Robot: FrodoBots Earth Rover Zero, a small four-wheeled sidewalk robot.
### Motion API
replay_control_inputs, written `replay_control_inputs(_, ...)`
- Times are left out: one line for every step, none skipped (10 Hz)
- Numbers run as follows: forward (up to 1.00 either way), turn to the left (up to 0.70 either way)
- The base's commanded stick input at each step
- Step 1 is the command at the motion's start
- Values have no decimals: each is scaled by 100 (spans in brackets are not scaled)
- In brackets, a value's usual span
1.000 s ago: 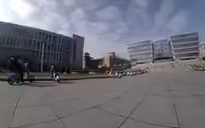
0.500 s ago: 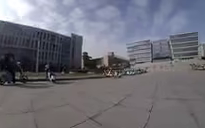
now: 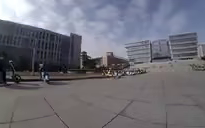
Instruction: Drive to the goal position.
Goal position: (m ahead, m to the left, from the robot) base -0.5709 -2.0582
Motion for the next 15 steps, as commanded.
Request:
replay_control_inputs(85,16)
replay_control_inputs(85,17)
replay_control_inputs(85,18)
replay_control_inputs(85,18)
replay_control_inputs(85,18)
replay_control_inputs(85,18)
replay_control_inputs(85,19)
replay_control_inputs(85,20)
replay_control_inputs(85,21)
replay_control_inputs(85,23)
replay_control_inputs(85,24)
replay_control_inputs(85,26)
replay_control_inputs(85,28)
replay_control_inputs(85,30)
replay_control_inputs(85,33)
